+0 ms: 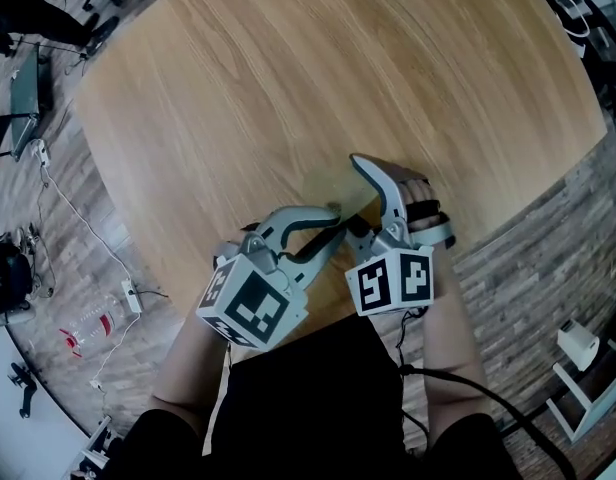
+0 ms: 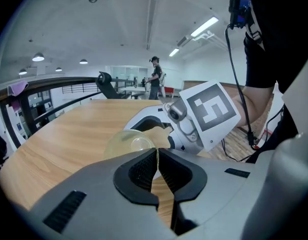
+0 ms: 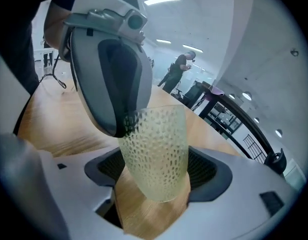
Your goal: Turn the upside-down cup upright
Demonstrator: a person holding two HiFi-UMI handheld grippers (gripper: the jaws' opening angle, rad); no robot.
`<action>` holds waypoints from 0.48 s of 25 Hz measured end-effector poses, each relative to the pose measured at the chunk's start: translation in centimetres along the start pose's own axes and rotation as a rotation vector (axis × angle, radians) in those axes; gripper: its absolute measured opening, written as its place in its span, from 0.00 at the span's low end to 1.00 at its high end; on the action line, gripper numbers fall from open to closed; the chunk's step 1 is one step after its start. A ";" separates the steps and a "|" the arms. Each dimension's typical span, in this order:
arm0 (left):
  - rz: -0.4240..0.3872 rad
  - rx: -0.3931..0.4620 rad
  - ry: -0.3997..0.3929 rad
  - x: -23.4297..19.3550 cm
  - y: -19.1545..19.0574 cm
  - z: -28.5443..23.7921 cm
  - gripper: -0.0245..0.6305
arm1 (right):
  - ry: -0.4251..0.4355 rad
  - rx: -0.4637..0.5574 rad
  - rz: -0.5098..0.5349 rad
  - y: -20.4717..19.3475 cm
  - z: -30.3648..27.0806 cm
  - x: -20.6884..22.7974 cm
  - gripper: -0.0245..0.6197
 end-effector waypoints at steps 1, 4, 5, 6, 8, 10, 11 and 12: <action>-0.005 0.002 -0.009 0.0 -0.1 0.0 0.07 | -0.002 -0.007 0.007 0.0 -0.2 -0.1 0.54; -0.006 0.007 -0.021 -0.1 -0.4 0.2 0.06 | -0.009 -0.019 0.011 0.2 -0.8 -0.4 0.53; -0.002 0.009 -0.016 -0.1 -0.5 0.3 0.07 | -0.012 -0.019 0.009 0.2 -0.9 -0.4 0.53; -0.001 0.013 -0.008 -0.1 -0.6 0.3 0.07 | -0.014 -0.015 0.003 0.2 -1.0 -0.4 0.53; -0.007 0.018 0.014 -0.1 -0.6 0.4 0.07 | -0.019 -0.001 -0.019 0.1 -1.0 -0.3 0.53; -0.016 0.025 0.031 -0.1 -0.4 0.5 0.07 | -0.028 0.016 -0.049 0.0 -0.8 -0.2 0.54; -0.014 0.031 0.035 -0.1 -0.2 0.6 0.07 | -0.034 0.026 -0.065 0.0 -0.8 -0.1 0.53; -0.008 0.041 0.038 -0.2 0.0 0.8 0.07 | -0.041 0.036 -0.082 -0.1 -0.7 0.0 0.53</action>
Point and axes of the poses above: the fingertips, and each gripper's own axes: z backward along the fingers, x to its right, y out of its top, the point moved 10 cm from there along z, backward along the fingers, and after that the axes turned 10 degrees about y, right-handed, at the moved point
